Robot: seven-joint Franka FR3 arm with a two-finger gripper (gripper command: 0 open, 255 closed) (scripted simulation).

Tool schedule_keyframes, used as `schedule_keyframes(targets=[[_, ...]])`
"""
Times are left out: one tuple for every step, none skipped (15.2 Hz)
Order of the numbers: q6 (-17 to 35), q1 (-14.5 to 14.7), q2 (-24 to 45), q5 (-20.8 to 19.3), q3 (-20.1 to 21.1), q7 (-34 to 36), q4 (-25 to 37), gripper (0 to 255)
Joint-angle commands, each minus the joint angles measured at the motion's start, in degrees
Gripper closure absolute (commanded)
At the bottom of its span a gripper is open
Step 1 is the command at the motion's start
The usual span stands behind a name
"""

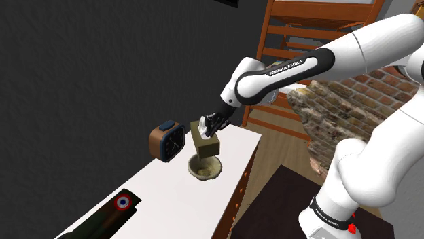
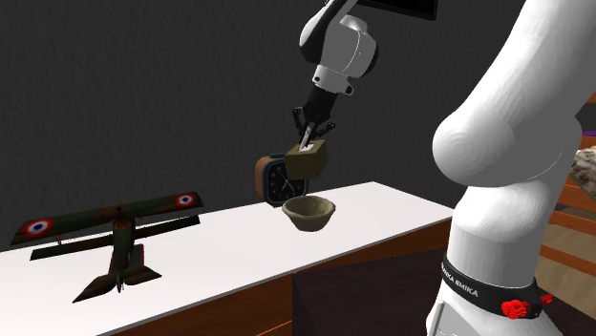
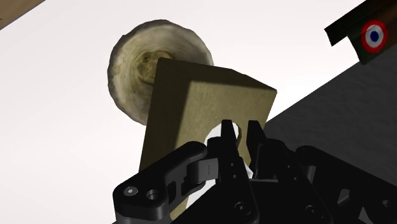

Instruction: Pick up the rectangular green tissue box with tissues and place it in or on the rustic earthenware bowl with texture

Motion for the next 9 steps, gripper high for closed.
schedule_keyframes(targets=[[1.57, 0.3, 0.74, 0.79, -0.17, -0.9, -0.88, 255], [2.37, 0.47, 1.22, 1.23, -0.25, -1.36, -1.23, 255], [3.16, 0.66, 1.71, 1.7, -0.33, -1.84, -1.57, 255], [3.95, 0.85, 2.22, 2.19, -0.42, -2.33, -1.89, 255], [4.74, 1.05, 2.74, 2.71, -0.51, -2.85, -2.2, 255], [5.53, 1.26, 3.28, 3.26, -0.61, -3.4, -2.49, 255], [6.31, 1.48, 3.83, 3.83, -0.71, -3.97, -2.76, 255], [7.09, 1.71, 4.4, 4.45, -0.81, -4.57, -3.02, 255], [7.86, 1.94, 4.99, 5.1, -0.91, -5.19, -3.25, 255]])
